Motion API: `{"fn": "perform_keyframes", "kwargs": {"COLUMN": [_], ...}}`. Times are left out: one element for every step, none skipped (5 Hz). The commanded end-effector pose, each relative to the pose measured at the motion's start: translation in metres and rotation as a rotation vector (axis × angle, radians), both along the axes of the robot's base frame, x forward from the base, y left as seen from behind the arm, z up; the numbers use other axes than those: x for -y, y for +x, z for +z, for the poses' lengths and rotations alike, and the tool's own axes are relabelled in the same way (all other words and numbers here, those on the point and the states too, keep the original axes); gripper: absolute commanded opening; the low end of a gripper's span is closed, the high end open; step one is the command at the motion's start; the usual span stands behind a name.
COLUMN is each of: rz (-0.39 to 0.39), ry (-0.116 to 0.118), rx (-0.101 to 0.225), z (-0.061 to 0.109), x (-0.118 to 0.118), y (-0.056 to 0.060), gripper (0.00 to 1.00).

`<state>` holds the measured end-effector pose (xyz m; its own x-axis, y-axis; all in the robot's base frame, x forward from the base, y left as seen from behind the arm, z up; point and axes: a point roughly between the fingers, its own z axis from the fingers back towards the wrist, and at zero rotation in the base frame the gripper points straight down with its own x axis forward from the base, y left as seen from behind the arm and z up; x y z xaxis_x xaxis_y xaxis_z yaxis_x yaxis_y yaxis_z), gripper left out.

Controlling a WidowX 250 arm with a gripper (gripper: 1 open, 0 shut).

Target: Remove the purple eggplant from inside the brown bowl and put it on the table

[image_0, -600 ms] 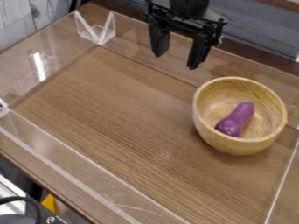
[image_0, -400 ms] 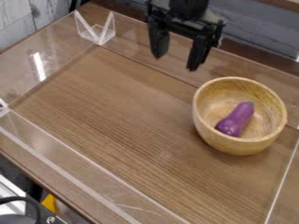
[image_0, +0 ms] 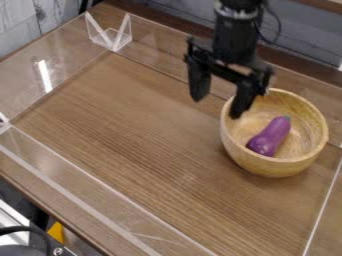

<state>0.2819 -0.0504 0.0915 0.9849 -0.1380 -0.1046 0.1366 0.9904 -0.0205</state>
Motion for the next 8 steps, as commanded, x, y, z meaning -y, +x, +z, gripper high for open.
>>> {"fn": "perform_keyframes", "kwargs": {"rz": [0.006,0.011,-0.048,-0.093,-0.101,-0.109,-0.165,-0.211], "ry": [-0.012,-0.016,-0.021,-0.026,-0.029,-0.026,-0.025,-0.033], "rx": [0.059,0.077,0.087,0.092,0.097,0.106,0.116,0.126], "z": [0.001,-0.007,-0.01,-0.012,-0.027,-0.044,-0.051,-0.05], "x": [0.014,0.024,0.027,0.027,0.04,0.052,0.052,0.05], "y": [0.014,0.024,0.028,0.03,0.033,0.036,0.034,0.03], "gripper": [1.0,1.0,1.0,1.0,1.0,1.0,1.0,0.0]}}
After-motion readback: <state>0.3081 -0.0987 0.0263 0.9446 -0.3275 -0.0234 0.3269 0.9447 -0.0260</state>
